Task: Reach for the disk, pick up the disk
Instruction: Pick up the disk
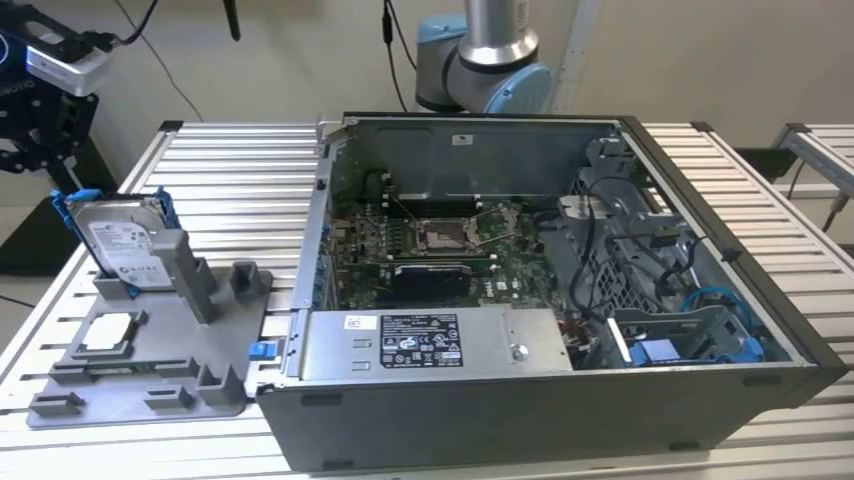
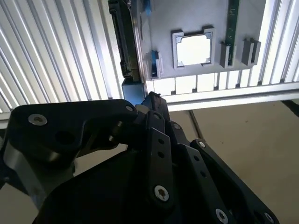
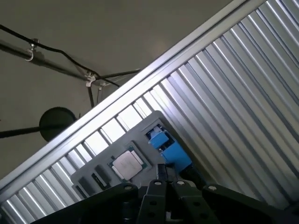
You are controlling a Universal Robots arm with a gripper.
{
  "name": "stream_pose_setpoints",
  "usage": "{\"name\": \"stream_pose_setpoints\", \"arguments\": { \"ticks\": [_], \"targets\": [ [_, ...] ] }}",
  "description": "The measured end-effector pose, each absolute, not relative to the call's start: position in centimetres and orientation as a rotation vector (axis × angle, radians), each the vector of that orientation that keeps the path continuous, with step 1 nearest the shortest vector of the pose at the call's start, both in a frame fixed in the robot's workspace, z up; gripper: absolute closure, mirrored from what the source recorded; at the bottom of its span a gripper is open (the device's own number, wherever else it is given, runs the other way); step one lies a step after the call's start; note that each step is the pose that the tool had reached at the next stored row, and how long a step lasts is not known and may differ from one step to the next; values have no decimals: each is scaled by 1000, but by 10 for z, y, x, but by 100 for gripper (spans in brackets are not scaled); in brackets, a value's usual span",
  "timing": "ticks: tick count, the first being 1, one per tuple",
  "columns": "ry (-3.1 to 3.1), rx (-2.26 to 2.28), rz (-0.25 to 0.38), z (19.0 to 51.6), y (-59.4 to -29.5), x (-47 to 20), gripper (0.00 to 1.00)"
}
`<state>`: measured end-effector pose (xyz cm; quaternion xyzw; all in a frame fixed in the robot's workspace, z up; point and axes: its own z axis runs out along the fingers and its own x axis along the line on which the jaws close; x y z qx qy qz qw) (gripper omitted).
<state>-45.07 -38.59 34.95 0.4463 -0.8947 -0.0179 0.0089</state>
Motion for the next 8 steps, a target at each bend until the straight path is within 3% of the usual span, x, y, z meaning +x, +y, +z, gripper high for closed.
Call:
{"name": "stream_pose_setpoints", "arguments": {
  "ticks": [8],
  "targets": [
    [-2686, 1592, -53, 349, -386, -451, 100]
  ]
}}
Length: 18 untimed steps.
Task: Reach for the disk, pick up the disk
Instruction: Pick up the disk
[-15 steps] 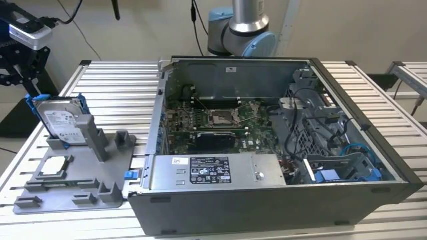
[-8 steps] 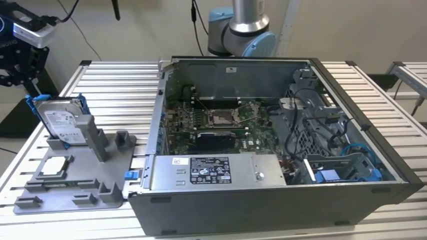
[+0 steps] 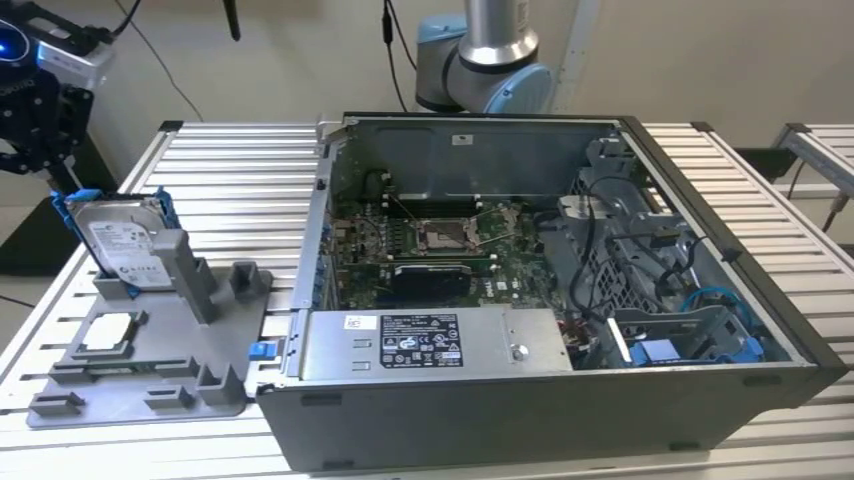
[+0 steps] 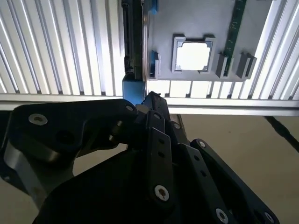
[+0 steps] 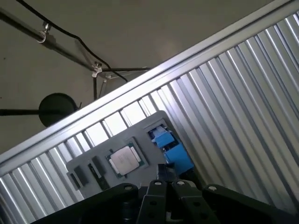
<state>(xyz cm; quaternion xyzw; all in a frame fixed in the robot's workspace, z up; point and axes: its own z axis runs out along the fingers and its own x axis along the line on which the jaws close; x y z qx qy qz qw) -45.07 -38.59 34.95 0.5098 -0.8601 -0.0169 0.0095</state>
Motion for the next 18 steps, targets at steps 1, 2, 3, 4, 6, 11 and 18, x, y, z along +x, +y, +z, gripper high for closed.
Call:
{"name": "stream_pose_setpoints", "arguments": {
  "ticks": [1, 2, 3, 4, 6, 11, 18],
  "targets": [
    [-2673, 1613, -53, 349, -386, -451, 100],
    [-2661, 1632, -52, 349, -386, -451, 100],
    [-2651, 1648, -52, 349, -386, -451, 100],
    [-2647, 1654, -52, 350, -386, -451, 100],
    [-2646, 1655, -52, 349, -386, -451, 100],
    [-2646, 1656, -52, 349, -386, -451, 100],
    [-2619, 1703, -48, 349, -386, -451, 100]
  ]
}}
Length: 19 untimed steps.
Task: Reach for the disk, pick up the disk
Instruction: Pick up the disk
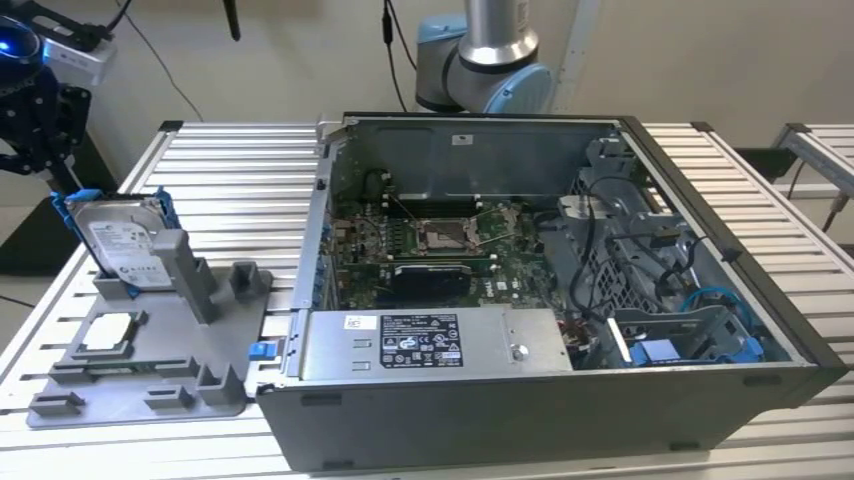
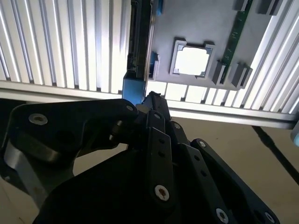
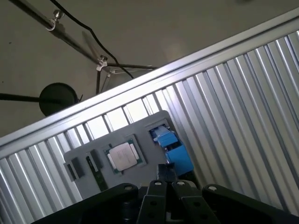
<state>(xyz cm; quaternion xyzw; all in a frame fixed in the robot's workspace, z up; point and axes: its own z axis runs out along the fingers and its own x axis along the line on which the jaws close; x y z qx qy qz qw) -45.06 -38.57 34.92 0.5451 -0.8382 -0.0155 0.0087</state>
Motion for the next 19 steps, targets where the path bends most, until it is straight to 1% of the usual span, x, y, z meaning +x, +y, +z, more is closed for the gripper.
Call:
{"name": "stream_pose_setpoints", "arguments": {
  "ticks": [19],
  "targets": [
    [-2472, 1918, -39, 348, -386, -451, 100]
  ]
}}
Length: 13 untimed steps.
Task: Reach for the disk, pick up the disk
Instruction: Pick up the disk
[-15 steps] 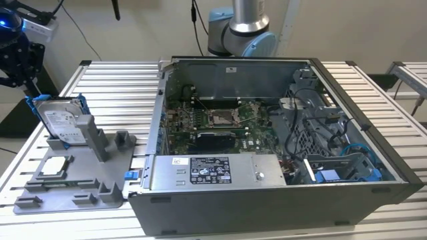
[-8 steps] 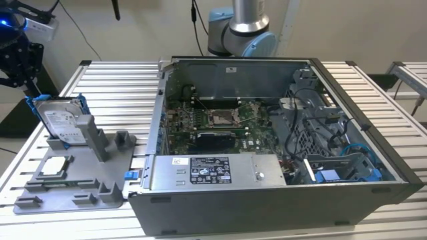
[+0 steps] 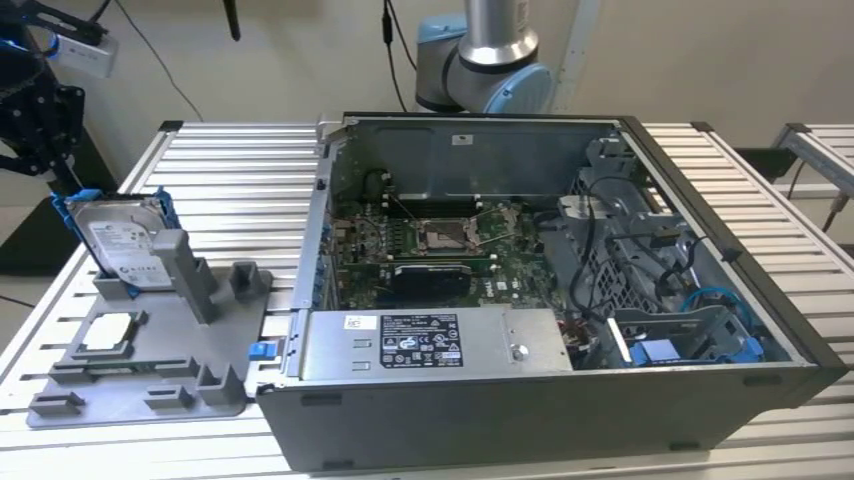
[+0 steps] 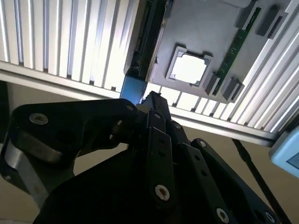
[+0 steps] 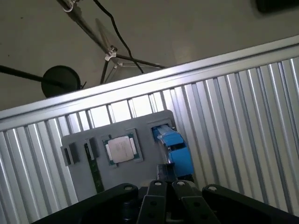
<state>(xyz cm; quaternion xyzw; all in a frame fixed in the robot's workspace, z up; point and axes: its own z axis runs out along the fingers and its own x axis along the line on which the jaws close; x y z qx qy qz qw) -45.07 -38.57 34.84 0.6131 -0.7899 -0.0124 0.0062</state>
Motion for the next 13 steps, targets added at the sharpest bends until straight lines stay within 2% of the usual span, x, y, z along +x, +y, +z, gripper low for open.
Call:
{"name": "stream_pose_setpoints", "arguments": {
  "ticks": [13],
  "targets": [
    [-2384, 2043, -24, 346, -375, -451, 100]
  ]
}}
